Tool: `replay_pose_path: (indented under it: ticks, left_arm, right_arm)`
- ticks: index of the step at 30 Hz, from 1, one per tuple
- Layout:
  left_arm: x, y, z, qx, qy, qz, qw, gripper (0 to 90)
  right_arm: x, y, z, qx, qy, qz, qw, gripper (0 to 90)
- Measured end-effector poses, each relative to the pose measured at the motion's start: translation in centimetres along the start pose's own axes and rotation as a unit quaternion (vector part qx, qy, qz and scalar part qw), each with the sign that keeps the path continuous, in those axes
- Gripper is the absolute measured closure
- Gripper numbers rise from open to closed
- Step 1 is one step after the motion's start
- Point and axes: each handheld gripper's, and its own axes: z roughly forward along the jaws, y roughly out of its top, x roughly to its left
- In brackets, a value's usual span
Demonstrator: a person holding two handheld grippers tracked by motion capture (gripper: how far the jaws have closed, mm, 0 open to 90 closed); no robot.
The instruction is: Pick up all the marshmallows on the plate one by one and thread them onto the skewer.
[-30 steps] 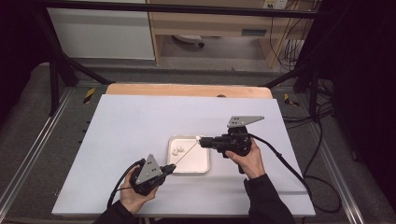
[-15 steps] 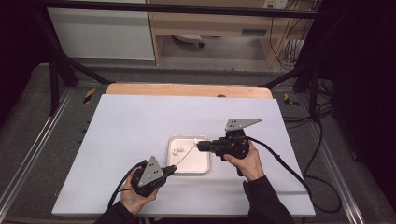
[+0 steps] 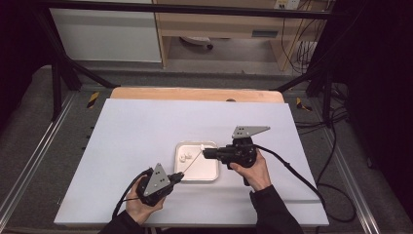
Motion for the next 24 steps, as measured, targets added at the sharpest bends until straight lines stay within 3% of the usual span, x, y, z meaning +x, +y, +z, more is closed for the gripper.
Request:
replay_pose_path:
  ticks: [4,8,20,21,22,23,24]
  left_arm:
    - [0.1,0.0,0.0,0.004,0.002,0.0,1.0,89.5]
    - [0.1,0.1,0.0,0.003,0.003,-0.001,1.0,89.5]
    - [0.3,0.2,0.0,0.005,0.004,-0.004,1.0,89.5]
    - [0.2,0.2,0.0,-0.004,0.001,-0.007,1.0,89.5]
    - [0.2,0.6,-0.1,-0.021,-0.008,-0.011,0.9997,89.5]
    - [-0.1,1.1,-0.1,-0.01,0.008,0.009,0.9999,89.5]
    - [-0.3,1.1,0.0,0.003,0.025,0.019,0.9995,89.5]
  right_arm:
    - [0.2,0.0,0.0,-0.005,0.017,0.002,0.9998,88.8]
    - [0.2,-0.2,0.2,0.006,0.01,-0.005,0.9999,88.9]
    - [0.3,-1.0,1.3,0.021,0.016,0.003,0.9996,88.9]
    - [0.3,-1.0,1.5,0.022,0.017,0.004,0.9996,88.9]
    - [0.3,-1.1,1.7,0.031,0.023,0.005,0.9992,88.8]
    - [0.5,-1.5,2.5,0.059,0.043,0.004,0.9973,88.8]
    - [0.9,-2.0,3.5,0.073,0.046,-0.008,0.9963,88.7]
